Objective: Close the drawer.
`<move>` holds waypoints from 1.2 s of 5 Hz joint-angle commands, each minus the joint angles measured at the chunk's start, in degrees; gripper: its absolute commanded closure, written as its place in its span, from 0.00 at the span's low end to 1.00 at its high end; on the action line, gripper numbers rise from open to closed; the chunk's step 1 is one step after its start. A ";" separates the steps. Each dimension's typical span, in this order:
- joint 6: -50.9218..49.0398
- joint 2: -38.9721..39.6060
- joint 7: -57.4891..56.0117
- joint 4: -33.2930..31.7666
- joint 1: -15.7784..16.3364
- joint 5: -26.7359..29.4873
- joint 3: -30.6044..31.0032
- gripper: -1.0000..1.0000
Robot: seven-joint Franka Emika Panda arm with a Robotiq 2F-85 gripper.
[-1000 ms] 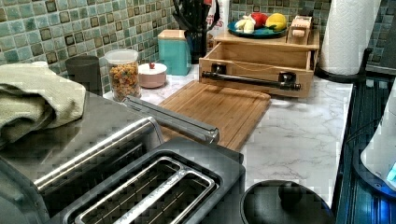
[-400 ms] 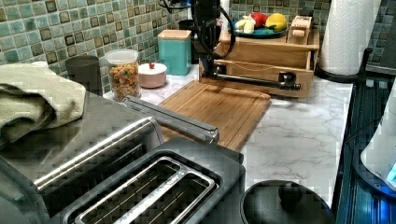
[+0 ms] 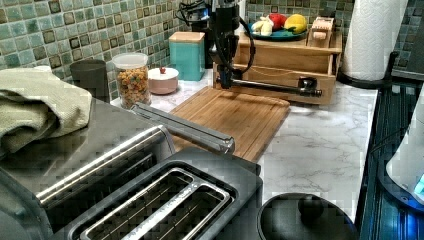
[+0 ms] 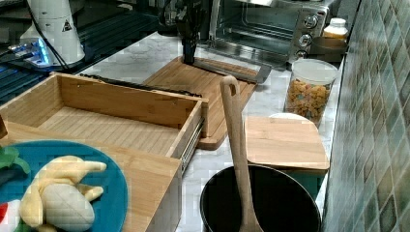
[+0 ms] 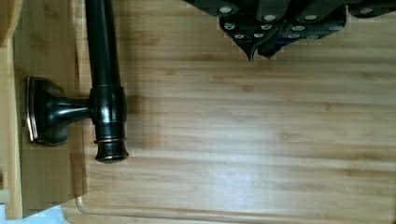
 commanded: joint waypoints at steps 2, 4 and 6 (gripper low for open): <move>0.85 1.96 -11.81 -2.18 -4.11 1.47 -4.96 1.00; 4.24 1.98 -11.87 -5.37 -3.67 2.36 -7.15 1.00; 6.12 1.01 -14.98 -5.66 -6.55 -2.04 -8.74 1.00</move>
